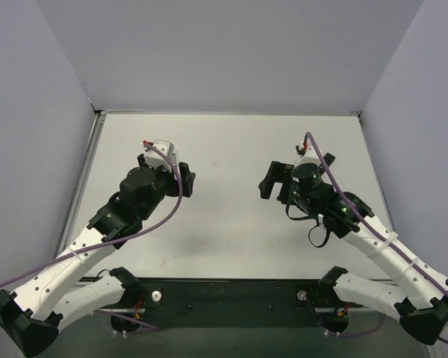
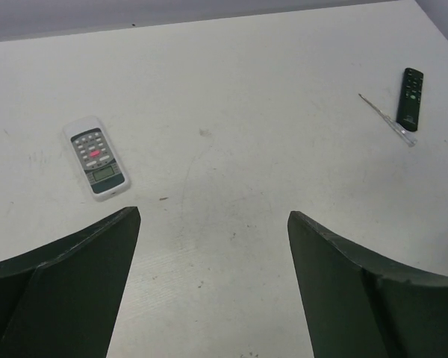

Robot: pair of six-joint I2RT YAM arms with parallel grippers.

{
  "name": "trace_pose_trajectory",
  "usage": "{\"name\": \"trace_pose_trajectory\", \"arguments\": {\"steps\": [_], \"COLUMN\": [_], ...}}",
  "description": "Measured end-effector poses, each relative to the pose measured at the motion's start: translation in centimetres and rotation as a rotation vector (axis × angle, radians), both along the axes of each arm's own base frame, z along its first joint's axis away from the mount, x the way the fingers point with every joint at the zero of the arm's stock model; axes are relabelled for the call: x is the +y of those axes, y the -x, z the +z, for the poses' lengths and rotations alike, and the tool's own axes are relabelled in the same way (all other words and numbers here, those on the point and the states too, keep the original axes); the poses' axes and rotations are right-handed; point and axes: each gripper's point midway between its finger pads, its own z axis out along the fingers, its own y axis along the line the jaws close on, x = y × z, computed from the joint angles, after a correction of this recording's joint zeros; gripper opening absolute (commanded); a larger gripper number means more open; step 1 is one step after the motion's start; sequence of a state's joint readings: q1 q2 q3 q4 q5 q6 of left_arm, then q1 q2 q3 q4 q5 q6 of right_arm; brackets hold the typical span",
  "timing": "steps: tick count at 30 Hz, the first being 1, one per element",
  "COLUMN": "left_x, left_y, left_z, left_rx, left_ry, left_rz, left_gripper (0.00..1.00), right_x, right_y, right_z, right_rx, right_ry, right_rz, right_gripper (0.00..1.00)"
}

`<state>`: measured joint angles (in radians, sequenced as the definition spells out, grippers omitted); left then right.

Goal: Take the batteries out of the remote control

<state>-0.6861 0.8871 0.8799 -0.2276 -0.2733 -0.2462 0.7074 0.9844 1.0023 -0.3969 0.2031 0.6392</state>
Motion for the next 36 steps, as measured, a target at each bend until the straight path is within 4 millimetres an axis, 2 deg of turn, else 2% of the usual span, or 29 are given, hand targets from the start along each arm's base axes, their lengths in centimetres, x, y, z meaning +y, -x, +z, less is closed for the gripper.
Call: {"name": "trace_pose_trajectory", "arguments": {"steps": [5,7,8,12,14,17,21,25,28,32,36], "left_x": [1.7,2.5,3.5,7.7,8.9,8.4,8.0,8.5,8.6,8.3,8.2], "left_y": [-1.8,-3.1,-4.2,-9.5,-12.0,-14.5,-17.4,-18.4,-18.6,-19.4,-19.7], "left_z": [-1.1,-1.6,-2.0,-3.1,-4.3,-7.1,-12.0,-17.7,-20.6,-22.2,-22.6], "left_rx": [0.046,0.079,0.122,0.258,0.317,0.420,0.556,0.689,0.770,0.802,0.811], "left_ry": [-0.081,-0.117,-0.129,-0.144,-0.164,-0.187,-0.222,-0.275,-0.310,-0.319,-0.324], "left_rz": [0.138,0.202,0.252,0.448,0.505,0.491,0.488,0.508,0.519,0.522,0.519], "left_gripper": [0.91,0.87,0.81,0.84,0.85,0.85,0.86,0.82,0.81,0.81,0.81], "right_x": [-0.4,-0.5,-0.7,-0.8,-1.0,-1.6,-2.3,-2.8,-2.8,-2.6,-2.6], "right_y": [0.4,0.7,0.9,1.9,2.5,3.3,4.4,5.3,5.7,6.0,6.0], "right_z": [0.4,0.5,0.2,-0.2,-0.4,0.0,1.3,2.2,1.9,1.3,1.4], "right_rx": [-0.006,-0.013,-0.013,-0.015,-0.017,-0.046,-0.107,-0.152,-0.154,-0.142,-0.157], "right_ry": [-0.010,-0.014,-0.010,-0.004,-0.003,-0.016,-0.046,-0.077,-0.084,-0.072,-0.060], "right_rz": [-0.004,-0.004,-0.004,0.015,0.023,0.041,0.065,0.087,0.103,0.126,0.139], "right_gripper": [0.99,1.00,0.99,0.99,0.99,0.99,0.99,0.98,0.98,0.98,0.98]}}
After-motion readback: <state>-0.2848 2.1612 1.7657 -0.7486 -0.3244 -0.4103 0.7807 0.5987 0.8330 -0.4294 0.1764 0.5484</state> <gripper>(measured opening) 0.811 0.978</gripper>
